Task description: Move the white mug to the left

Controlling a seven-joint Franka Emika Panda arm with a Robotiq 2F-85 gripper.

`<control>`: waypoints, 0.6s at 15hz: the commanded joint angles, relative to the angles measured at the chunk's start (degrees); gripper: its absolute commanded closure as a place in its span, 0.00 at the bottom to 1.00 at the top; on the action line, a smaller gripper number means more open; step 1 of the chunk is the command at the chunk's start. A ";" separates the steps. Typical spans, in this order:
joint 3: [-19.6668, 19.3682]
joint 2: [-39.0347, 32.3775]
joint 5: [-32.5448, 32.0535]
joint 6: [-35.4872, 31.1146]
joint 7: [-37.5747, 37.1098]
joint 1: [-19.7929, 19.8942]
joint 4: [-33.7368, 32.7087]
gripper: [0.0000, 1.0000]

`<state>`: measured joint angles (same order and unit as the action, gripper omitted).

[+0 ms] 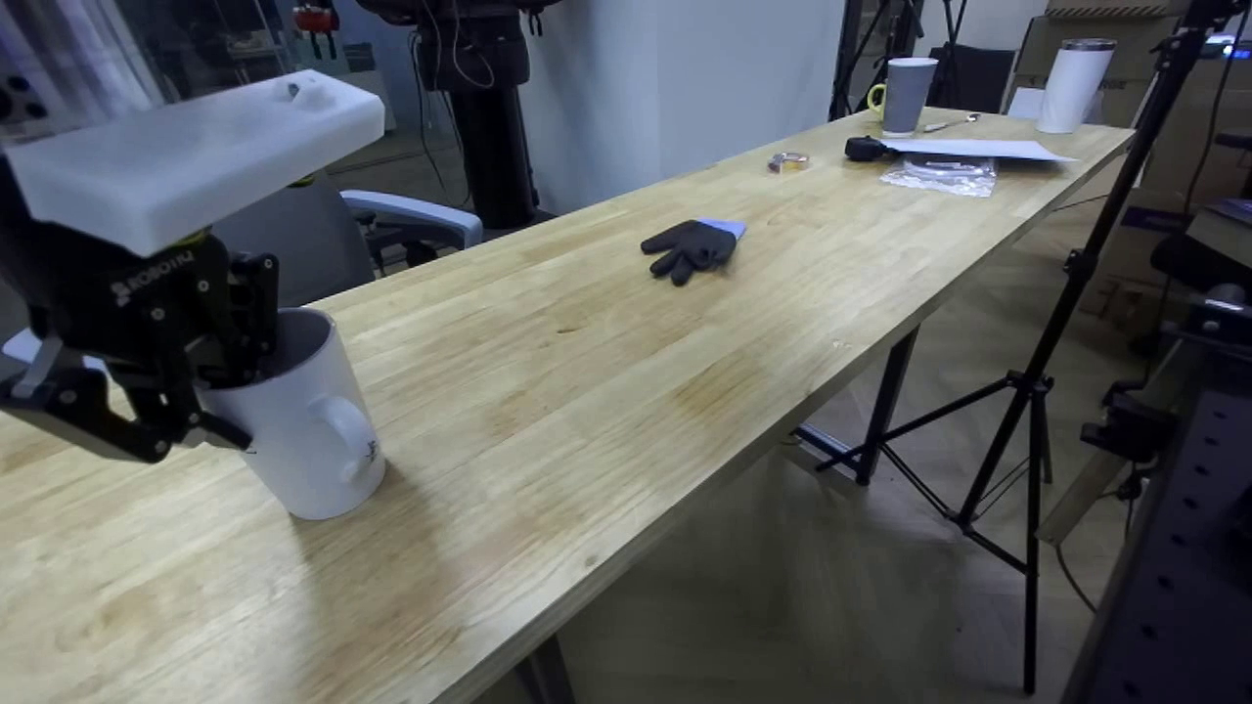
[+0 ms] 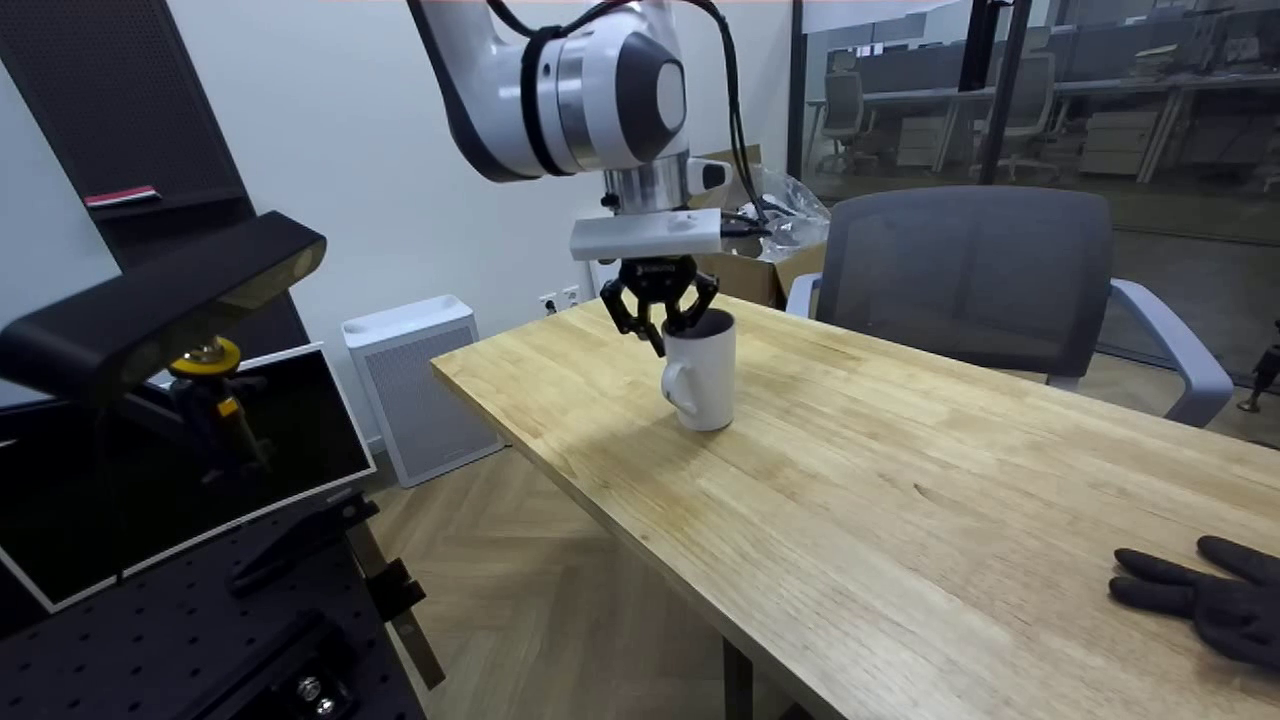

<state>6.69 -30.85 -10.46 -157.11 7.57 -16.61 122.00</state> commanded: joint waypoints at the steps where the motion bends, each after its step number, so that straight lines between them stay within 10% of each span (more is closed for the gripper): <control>1: -0.74 -0.89 -1.36 0.76 -2.69 -0.84 -1.89 0.60; 9: -2.52 -0.13 -2.76 6.99 -4.62 -2.18 -4.40 0.15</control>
<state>5.89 -31.34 -10.79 -154.05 7.17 -16.91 119.98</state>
